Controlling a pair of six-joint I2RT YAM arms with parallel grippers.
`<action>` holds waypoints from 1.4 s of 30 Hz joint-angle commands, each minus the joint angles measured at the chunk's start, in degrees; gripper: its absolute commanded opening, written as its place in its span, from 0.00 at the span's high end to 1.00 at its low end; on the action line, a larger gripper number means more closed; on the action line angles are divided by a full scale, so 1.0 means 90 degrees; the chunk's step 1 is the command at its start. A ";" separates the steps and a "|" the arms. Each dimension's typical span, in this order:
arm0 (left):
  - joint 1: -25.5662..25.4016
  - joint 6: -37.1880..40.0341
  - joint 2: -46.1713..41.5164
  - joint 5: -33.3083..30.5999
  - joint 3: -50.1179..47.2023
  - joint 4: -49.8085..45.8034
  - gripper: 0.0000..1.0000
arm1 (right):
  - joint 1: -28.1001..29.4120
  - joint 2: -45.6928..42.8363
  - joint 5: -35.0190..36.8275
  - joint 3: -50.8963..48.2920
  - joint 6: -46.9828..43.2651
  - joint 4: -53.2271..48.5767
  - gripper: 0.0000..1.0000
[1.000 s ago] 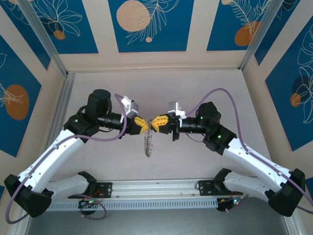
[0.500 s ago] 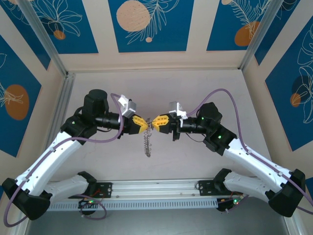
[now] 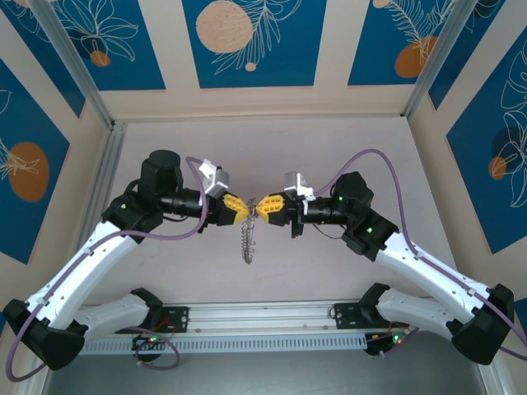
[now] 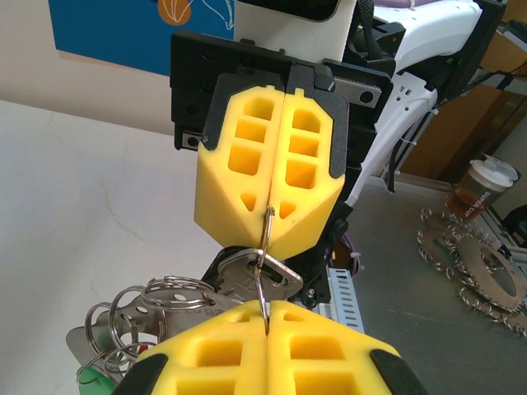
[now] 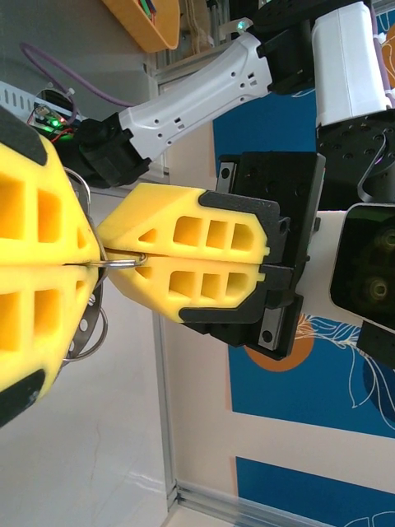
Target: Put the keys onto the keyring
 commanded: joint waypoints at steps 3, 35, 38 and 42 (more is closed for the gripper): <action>-0.0052 0.0172 -0.0154 0.0169 0.0128 0.0319 1.00 | 0.0127 0.0109 -0.0056 0.0182 -0.0061 -0.0456 1.00; -0.0048 0.0547 -0.0164 -0.0337 0.0132 -0.0210 1.00 | 0.0227 -0.0088 0.0683 0.0683 -0.0197 -0.1287 1.00; -0.0049 0.0564 -0.0163 -0.0326 0.0133 -0.0240 1.00 | 0.0237 -0.0022 0.0835 0.0747 -0.0232 -0.1412 1.00; -0.0048 0.0583 -0.0162 -0.0318 0.0129 -0.0268 1.00 | 0.0247 0.0062 0.0769 0.0799 -0.0226 -0.1429 1.00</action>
